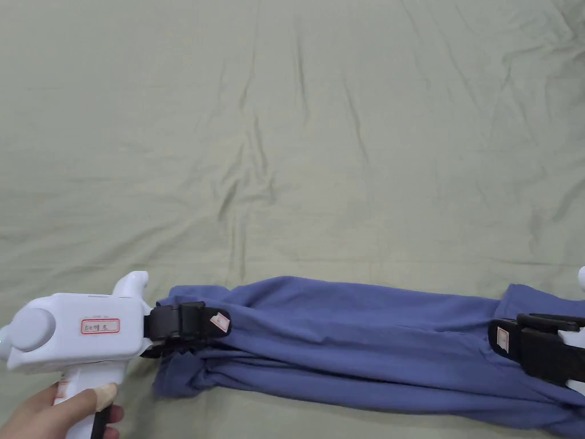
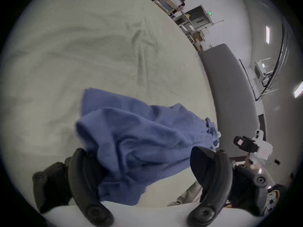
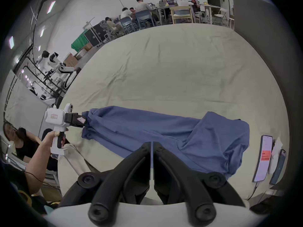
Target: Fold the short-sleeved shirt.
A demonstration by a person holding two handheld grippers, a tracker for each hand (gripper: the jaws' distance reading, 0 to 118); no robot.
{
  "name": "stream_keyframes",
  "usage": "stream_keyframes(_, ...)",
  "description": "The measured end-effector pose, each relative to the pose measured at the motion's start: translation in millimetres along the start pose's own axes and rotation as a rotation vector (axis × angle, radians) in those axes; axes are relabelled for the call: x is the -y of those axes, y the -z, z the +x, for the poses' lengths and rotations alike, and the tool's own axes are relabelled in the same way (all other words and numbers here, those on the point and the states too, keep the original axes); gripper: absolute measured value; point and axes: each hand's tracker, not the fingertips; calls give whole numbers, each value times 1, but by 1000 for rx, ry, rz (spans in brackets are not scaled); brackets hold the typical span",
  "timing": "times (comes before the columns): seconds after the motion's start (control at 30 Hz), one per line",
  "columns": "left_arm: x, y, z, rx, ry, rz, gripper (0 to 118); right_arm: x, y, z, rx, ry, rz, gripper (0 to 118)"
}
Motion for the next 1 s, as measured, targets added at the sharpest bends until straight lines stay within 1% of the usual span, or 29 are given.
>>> stream_keyframes(0.03,0,-1,4,-21,5,1,108,1,-1,0,-14,3,3,5)
stream_keyframes(0.07,2,-1,-4,-23,-32,22,108,2,-1,-1,-33,8,4,5)
stream_keyframes(0.13,3,6,-17,42,-107,55,118,5,2,1,-73,23,-3,5)
stream_keyframes(0.17,5,15,-12,73,-130,65,118,5,4,1,-89,29,-4,5)
stream_keyframes(0.23,2,27,-10,105,-120,62,118,6,8,-1,-100,36,-8,5)
stream_keyframes(0.27,-1,33,0,106,-91,59,118,6,9,-4,-98,34,-8,5)
stream_keyframes(0.33,-3,50,25,60,-24,38,118,7,10,-8,-97,35,-10,5)
stream_keyframes(0.37,-3,54,33,-58,57,6,118,7,11,-10,-98,37,-11,5)
stream_keyframes(0.4,-2,61,46,-140,117,-8,118,8,11,-7,-103,40,-10,5)
stream_keyframes(0.43,3,67,56,-116,82,-65,118,9,12,-8,-105,39,-11,5)
stream_keyframes(0.47,2,64,58,-114,91,-62,118,9,12,-8,-104,40,-10,5)
stream_keyframes(0.5,1,54,60,-101,66,-11,100,9,12,-9,-104,41,-9,5)
stream_keyframes(0.53,-1,41,58,-77,45,69,35,9,13,-9,-105,42,-9,5)
stream_keyframes(0.57,-4,43,41,123,-50,54,7,10,13,-8,-108,45,-9,5)
stream_keyframes(0.6,-4,38,30,266,-159,116,7,10,13,-8,-109,49,-10,5)
stream_keyframes(0.63,-1,39,26,372,-230,123,7,10,14,-7,-109,51,-13,5)
stream_keyframes(0.67,2,41,22,431,-251,132,7,10,14,-6,-108,54,-15,5)
stream_keyframes(0.7,14,39,31,411,-233,143,7,10,14,-4,-105,57,-15,5)
stream_keyframes(0.77,14,34,27,342,-181,163,7,9,12,-2,-99,64,-13,5)
stream_keyframes(0.8,15,31,22,321,-190,155,7,8,9,-1,-94,66,-10,5)
stream_keyframes(0.87,16,20,10,313,-260,194,7,6,5,1,-86,66,-3,5)
stream_keyframes(0.9,15,15,5,316,-255,201,7,6,4,2,-81,64,1,5)
stream_keyframes(1.0,11,-8,1,195,-194,235,7,3,3,5,-72,66,14,5)
